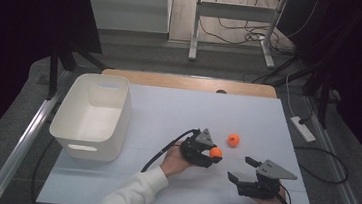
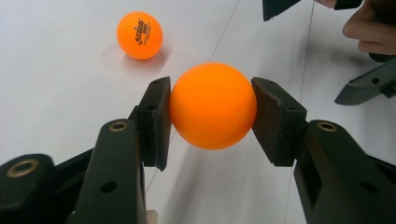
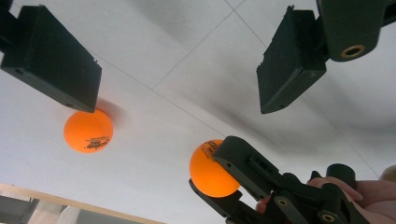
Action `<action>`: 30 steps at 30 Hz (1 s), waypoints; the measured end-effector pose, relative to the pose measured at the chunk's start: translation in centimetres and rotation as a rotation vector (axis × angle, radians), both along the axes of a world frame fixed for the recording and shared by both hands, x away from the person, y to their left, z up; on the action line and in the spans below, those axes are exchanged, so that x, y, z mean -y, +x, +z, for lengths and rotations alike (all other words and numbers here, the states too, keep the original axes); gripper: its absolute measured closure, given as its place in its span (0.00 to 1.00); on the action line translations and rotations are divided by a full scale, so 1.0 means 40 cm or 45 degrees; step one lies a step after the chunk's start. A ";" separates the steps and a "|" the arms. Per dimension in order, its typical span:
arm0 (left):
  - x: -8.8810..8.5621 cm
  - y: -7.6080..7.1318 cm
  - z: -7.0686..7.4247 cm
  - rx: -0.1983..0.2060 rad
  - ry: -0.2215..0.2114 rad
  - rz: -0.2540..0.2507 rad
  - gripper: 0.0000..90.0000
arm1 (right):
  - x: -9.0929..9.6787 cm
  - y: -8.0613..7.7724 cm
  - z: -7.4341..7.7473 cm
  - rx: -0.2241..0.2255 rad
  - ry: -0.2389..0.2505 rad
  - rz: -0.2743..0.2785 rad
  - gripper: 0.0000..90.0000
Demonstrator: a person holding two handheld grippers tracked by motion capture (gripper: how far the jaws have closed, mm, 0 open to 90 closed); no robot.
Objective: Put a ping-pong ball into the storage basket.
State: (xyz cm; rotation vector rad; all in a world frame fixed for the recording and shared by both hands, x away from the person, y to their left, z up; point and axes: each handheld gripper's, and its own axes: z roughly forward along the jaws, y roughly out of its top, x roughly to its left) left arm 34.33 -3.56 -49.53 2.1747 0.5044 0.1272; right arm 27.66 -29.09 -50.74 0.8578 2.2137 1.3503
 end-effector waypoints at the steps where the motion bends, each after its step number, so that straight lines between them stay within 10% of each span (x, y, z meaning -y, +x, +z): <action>1: -0.003 -0.002 0.000 0.000 -0.001 0.001 0.56 | 0.000 0.000 0.000 0.000 0.000 0.000 0.15; 30: -0.073 -0.039 0.024 0.019 -0.032 0.010 0.56 | -0.001 0.001 0.000 -0.001 -0.004 -0.008 0.15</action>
